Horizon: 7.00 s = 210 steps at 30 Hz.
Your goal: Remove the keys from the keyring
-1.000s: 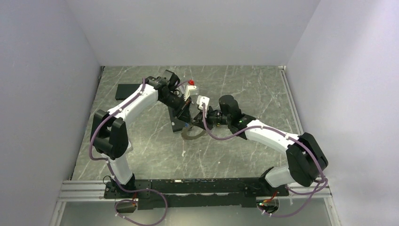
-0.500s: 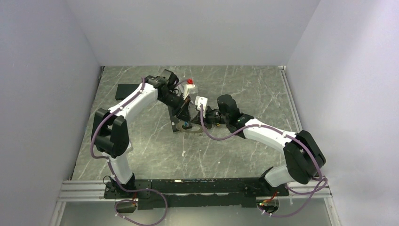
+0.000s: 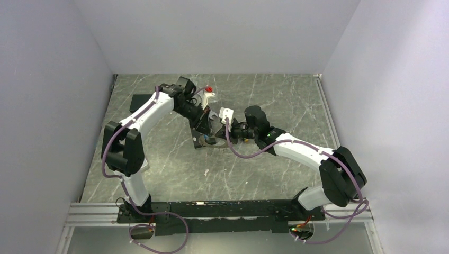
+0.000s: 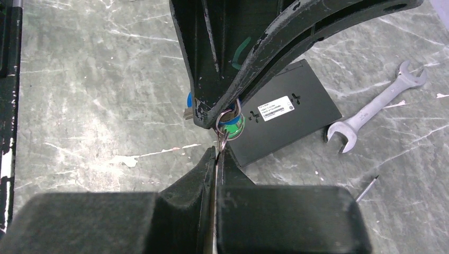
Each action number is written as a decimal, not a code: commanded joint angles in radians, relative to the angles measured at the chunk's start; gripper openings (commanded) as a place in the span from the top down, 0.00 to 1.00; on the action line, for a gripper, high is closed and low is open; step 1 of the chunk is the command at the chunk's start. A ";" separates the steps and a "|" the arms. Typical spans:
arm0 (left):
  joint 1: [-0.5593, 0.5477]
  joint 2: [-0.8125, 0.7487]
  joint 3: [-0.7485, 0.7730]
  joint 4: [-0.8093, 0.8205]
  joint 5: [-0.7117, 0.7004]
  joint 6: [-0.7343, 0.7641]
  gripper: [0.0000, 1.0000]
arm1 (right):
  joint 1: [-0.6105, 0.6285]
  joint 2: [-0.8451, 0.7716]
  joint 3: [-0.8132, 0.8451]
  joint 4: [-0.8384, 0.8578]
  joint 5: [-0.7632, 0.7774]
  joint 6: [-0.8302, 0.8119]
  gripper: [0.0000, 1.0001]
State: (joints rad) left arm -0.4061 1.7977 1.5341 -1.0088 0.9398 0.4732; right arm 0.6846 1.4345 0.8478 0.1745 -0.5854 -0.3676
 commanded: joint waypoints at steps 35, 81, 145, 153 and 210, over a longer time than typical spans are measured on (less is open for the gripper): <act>0.043 0.156 -0.069 0.050 0.046 -0.060 1.00 | -0.067 0.136 -0.020 0.273 -0.176 0.098 1.00; 0.119 0.175 -0.013 0.041 -0.055 -0.116 1.00 | -0.077 0.168 -0.165 0.535 -0.121 0.067 1.00; 0.078 0.063 0.008 -0.086 0.076 0.005 1.00 | 0.049 0.180 0.172 -0.056 0.034 -0.156 0.68; 0.075 0.063 0.003 -0.088 0.080 0.010 1.00 | 0.059 0.204 0.196 -0.054 0.025 -0.144 0.69; 0.094 0.056 0.034 -0.092 -0.283 0.338 1.00 | 0.036 0.168 0.140 -0.012 -0.189 -0.161 1.00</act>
State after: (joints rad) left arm -0.3305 1.8740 1.5730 -1.1755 0.7368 0.7185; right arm 0.7231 1.6192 0.9836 0.1699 -0.6876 -0.5499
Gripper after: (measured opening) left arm 0.056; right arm 0.010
